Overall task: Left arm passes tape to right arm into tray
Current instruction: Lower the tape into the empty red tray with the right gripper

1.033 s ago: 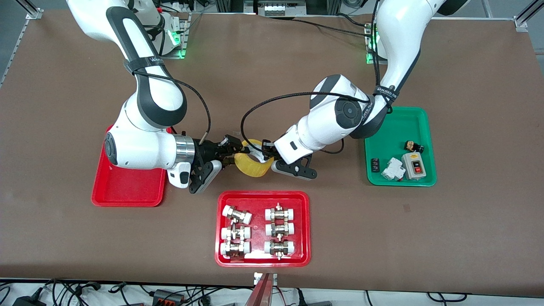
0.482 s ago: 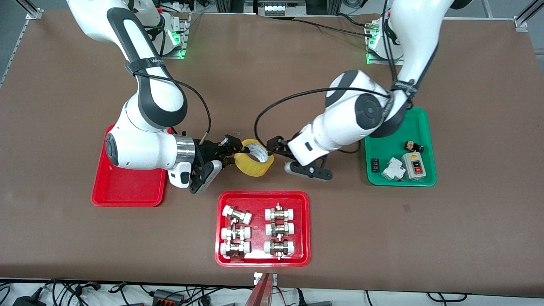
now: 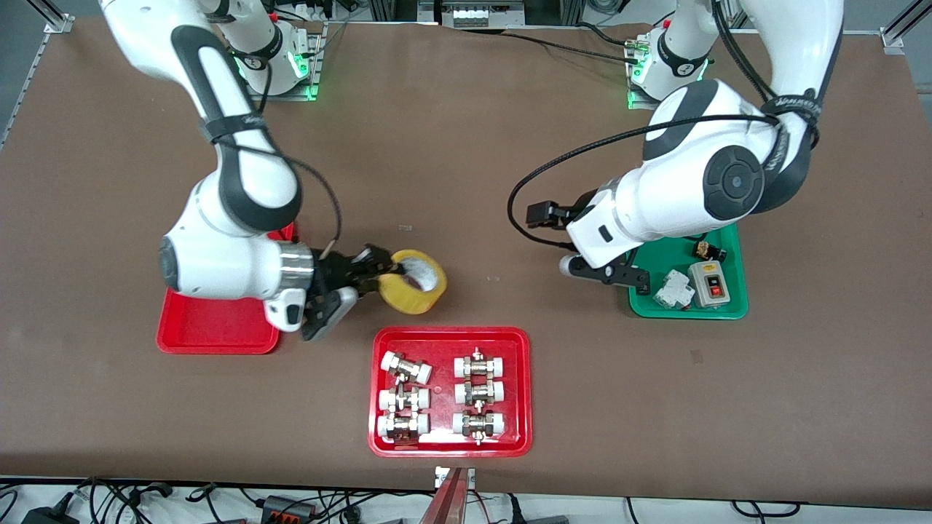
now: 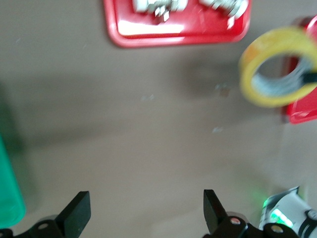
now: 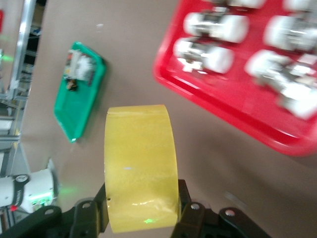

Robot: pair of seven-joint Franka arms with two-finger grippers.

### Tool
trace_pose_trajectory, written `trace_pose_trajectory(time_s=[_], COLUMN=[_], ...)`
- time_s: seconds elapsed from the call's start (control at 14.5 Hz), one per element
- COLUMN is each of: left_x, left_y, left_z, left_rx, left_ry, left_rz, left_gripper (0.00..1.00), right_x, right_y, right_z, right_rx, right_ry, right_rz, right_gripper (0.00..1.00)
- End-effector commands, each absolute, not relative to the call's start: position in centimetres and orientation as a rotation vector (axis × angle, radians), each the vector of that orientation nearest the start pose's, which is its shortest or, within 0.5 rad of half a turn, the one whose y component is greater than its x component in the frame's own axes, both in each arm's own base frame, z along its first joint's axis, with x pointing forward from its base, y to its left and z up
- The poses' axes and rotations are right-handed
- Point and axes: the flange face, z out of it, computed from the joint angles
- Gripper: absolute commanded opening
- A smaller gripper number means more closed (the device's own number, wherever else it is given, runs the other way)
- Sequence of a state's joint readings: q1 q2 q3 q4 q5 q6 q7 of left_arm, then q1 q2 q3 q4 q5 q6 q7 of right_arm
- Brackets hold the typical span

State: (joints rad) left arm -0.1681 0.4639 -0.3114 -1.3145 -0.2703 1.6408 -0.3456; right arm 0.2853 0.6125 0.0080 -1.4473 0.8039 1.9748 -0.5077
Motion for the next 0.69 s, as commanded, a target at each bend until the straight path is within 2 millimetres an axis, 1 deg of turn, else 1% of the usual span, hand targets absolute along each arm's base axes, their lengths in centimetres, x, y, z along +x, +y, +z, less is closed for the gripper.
trace_pose_trajectory(time_s=[0.0, 0.07, 0.14, 0.28, 0.34, 0.41, 0.48, 0.55, 0.62], left_x=[60.4, 60.0, 59.5, 58.7, 59.0, 59.3, 59.2, 59.4, 59.6], left_y=[-26.0, -25.0, -23.9, -22.5, -22.0, -21.2, -20.6, -19.8, -18.9], left_z=[49.8, 50.5, 51.3, 51.8, 52.7, 54.3, 55.2, 55.6, 55.8], left_rx=[-3.334, -3.307, -3.267, -3.172, -3.150, -3.124, -3.091, -3.069, -3.065], left_ry=[0.115, 0.107, 0.101, 0.100, 0.096, 0.085, 0.080, 0.062, 0.040], left_rz=[0.517, 0.538, 0.562, 0.580, 0.531, 0.480, 0.465, 0.460, 0.454], left_gripper=[1.00, 1.00, 1.00, 1.00, 1.00, 1.00, 1.00, 1.00, 1.00], right_x=[68.3, 68.6, 68.5, 67.5, 66.9, 66.1, 65.2, 64.4, 63.5], right_y=[13.8, 9.4, 5.8, -0.1, -3.3, -6.2, -8.6, -10.0, -11.1], right_z=[32.5, 32.4, 31.6, 30.9, 30.5, 28.9, 26.7, 24.6, 23.4], right_rx=[-2.345, -2.351, -2.384, -2.376, -2.356, -2.330, -2.299, -2.269, -2.241], right_ry=[-0.360, -0.305, -0.274, -0.202, -0.154, -0.100, -0.066, -0.034, -0.008], right_rz=[0.066, 0.084, 0.105, 0.185, 0.211, 0.251, 0.290, 0.338, 0.372], right_gripper=[0.24, 0.24, 0.24, 0.24, 0.24, 0.24, 0.25, 0.25, 0.25])
